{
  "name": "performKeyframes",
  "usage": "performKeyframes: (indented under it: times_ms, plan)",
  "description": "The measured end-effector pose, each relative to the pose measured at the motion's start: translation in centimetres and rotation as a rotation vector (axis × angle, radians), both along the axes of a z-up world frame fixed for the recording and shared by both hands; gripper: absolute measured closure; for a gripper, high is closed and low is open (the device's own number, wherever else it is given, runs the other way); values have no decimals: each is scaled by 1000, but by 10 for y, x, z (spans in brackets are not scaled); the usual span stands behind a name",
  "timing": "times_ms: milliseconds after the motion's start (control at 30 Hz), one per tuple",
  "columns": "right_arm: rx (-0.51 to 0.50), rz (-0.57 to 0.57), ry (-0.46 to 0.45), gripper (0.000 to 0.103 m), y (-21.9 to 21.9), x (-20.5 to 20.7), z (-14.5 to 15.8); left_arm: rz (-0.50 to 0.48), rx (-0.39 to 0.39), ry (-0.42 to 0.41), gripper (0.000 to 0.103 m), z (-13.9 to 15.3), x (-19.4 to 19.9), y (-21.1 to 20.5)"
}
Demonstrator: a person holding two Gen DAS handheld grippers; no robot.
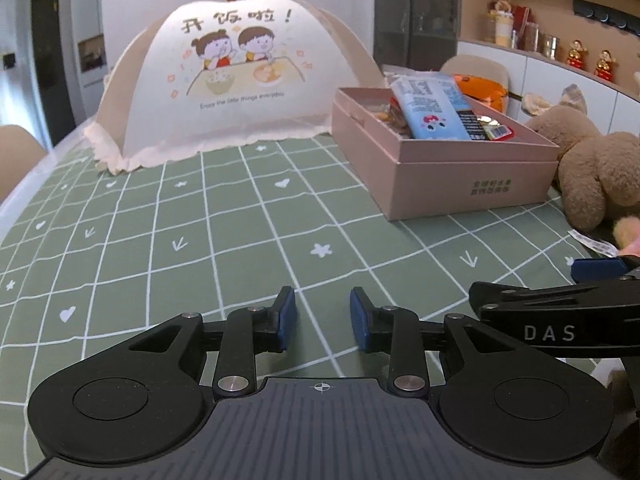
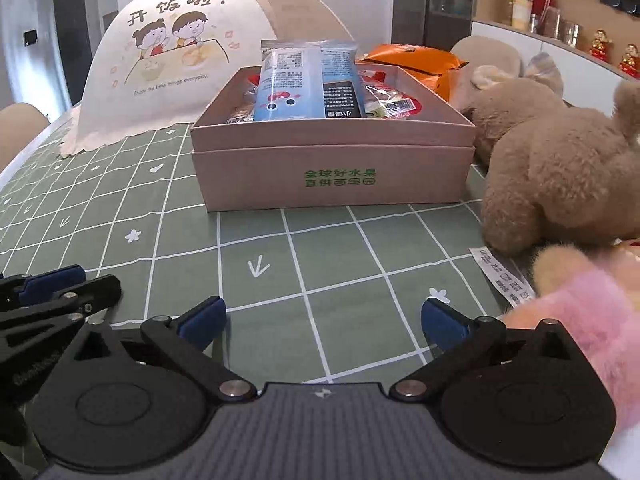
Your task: Organize snacks
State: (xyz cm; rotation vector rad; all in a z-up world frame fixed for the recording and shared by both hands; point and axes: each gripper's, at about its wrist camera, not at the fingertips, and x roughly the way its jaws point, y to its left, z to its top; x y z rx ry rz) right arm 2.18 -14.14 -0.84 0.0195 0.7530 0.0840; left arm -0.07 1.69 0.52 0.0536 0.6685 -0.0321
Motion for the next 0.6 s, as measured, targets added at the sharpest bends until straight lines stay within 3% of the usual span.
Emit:
performKeyframes:
  times_ms: [100,600]
  plan:
    - [7,19,-57,0,-1,-3,-5,-10,0,-2,71,0,0,-1]
    - [5,20,-57,0,-1,-3,-4,-23,-8,-6,71,-1,0,1]
